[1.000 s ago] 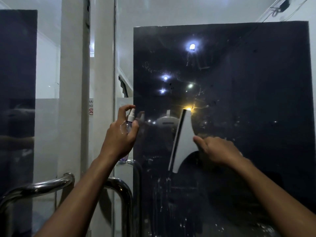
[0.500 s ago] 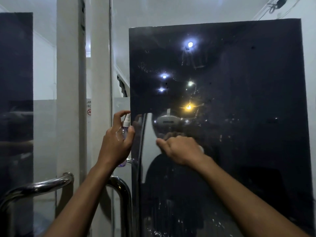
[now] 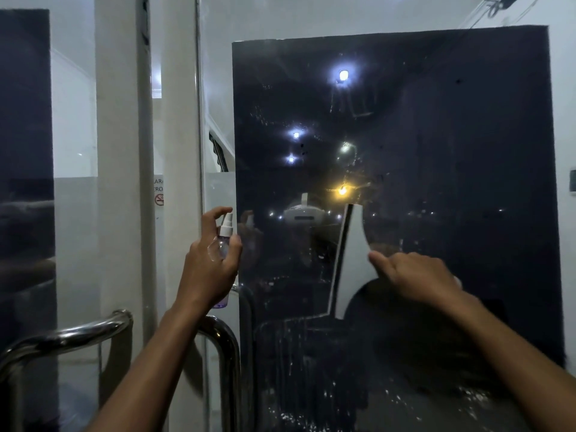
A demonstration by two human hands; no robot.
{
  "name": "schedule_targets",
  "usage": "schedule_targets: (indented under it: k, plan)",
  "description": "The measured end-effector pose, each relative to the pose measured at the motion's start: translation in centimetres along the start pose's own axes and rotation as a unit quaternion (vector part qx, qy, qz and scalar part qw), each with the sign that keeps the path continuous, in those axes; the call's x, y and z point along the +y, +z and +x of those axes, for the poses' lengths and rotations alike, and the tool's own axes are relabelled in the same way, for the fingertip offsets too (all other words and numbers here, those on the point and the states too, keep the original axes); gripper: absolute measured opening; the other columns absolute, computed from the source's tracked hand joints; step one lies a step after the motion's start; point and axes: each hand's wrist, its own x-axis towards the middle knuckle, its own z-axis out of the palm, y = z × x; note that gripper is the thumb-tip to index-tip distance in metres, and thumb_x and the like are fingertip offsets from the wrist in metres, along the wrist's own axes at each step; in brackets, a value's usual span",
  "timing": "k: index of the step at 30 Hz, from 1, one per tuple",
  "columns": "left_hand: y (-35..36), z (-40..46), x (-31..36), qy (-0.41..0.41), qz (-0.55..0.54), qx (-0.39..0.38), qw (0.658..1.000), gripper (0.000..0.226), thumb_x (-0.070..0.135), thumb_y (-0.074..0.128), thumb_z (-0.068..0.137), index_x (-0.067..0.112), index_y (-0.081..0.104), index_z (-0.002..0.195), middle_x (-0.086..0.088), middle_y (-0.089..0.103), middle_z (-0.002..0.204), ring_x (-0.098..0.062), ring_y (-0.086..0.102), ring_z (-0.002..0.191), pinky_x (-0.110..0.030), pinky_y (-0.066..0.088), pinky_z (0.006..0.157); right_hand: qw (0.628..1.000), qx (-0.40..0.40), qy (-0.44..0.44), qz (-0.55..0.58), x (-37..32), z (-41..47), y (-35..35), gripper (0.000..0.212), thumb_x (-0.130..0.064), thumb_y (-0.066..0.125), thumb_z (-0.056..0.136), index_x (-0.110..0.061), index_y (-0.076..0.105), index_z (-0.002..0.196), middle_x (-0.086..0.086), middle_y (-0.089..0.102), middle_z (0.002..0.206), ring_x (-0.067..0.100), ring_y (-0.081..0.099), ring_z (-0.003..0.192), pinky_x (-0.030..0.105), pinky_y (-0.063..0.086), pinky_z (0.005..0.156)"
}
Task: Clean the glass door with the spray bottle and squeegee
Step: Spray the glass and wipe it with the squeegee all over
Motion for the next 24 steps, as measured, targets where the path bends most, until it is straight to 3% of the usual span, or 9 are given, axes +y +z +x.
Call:
schedule_targets:
  k: [4, 8, 11, 15, 17, 20, 24]
  plan:
    - [-0.2, 0.6, 0.1, 0.004, -0.001, 0.004, 1.000, 0.044, 0.024, 0.052, 0.102, 0.041, 0.031, 0.137, -0.006, 0.060, 0.069, -0.020, 0.061, 0.049, -0.050, 0.058, 0.051, 0.998, 0.048, 0.000, 0.046, 0.1, 0.0, -2.0, 0.082, -0.079, -0.003, 0.085, -0.026, 0.059, 0.072, -0.005, 0.060, 0.068, 0.009, 0.057, 0.061, 0.032, 0.040, 0.063]
    - [-0.9, 2.6, 0.9, 0.012, 0.008, 0.017, 1.000, 0.043, 0.025, 0.049, 0.102, 0.039, 0.033, 0.138, -0.006, 0.060, 0.066, -0.023, 0.062, 0.051, -0.053, 0.057, 0.053, 0.995, 0.062, -0.056, 0.055, -5.8, 2.5, -4.8, 0.078, -0.075, 0.002, 0.090, -0.026, 0.063, 0.081, -0.002, 0.063, 0.080, 0.012, 0.054, 0.067, 0.037, 0.039, 0.072]
    - [-1.7, 5.2, 1.9, 0.028, 0.010, 0.048, 0.998, 0.040, 0.021, 0.048, 0.103, 0.036, 0.034, 0.136, -0.004, 0.060, 0.069, -0.023, 0.061, 0.052, -0.051, 0.057, 0.052, 0.991, 0.066, -0.110, 0.040, -10.8, 5.0, -6.2, 0.075, -0.070, 0.010, 0.098, -0.023, 0.068, 0.093, 0.006, 0.068, 0.094, 0.026, 0.064, 0.088, 0.041, 0.040, 0.078]
    - [-2.6, 8.1, 2.7, 0.038, 0.026, 0.076, 0.996, 0.035, 0.019, 0.047, 0.103, 0.031, 0.035, 0.134, -0.009, 0.059, 0.069, -0.026, 0.059, 0.052, -0.046, 0.054, 0.050, 0.984, 0.050, -0.164, 0.040, -15.0, 6.8, -6.7, 0.067, -0.071, 0.013, 0.098, -0.026, 0.059, 0.078, 0.001, 0.063, 0.083, 0.023, 0.060, 0.079, 0.042, 0.045, 0.075]
    - [-2.9, 9.1, 2.9, 0.041, 0.037, 0.098, 0.994, 0.036, 0.019, 0.047, 0.103, 0.026, 0.036, 0.136, -0.006, 0.057, 0.069, -0.024, 0.057, 0.054, -0.036, 0.048, 0.049, 0.982, 0.038, -0.176, 0.050, -15.9, 7.3, -6.5, 0.066, -0.071, 0.014, 0.098, -0.028, 0.055, 0.071, 0.000, 0.065, 0.079, 0.020, 0.061, 0.075, 0.044, 0.048, 0.080]
    - [-3.4, 10.0, 2.8, 0.045, 0.050, 0.123, 0.990, 0.038, 0.016, 0.049, 0.102, 0.020, 0.039, 0.139, 0.000, 0.054, 0.067, -0.018, 0.055, 0.056, -0.025, 0.037, 0.050, 0.980, 0.042, -0.189, 0.049, -17.1, 8.5, -6.2, 0.072, -0.070, 0.013, 0.099, -0.025, 0.067, 0.082, 0.001, 0.066, 0.081, 0.020, 0.063, 0.077, 0.044, 0.049, 0.082]
    - [-3.4, 10.2, 2.3, 0.057, 0.051, 0.129, 0.989, 0.040, 0.014, 0.049, 0.101, 0.021, 0.039, 0.138, 0.000, 0.053, 0.067, -0.018, 0.055, 0.057, -0.027, 0.038, 0.051, 0.984, 0.033, -0.178, 0.010, -19.0, 11.2, -7.1, 0.072, -0.067, 0.013, 0.100, -0.020, 0.068, 0.102, 0.005, 0.068, 0.091, 0.025, 0.061, 0.085, 0.041, 0.040, 0.075]
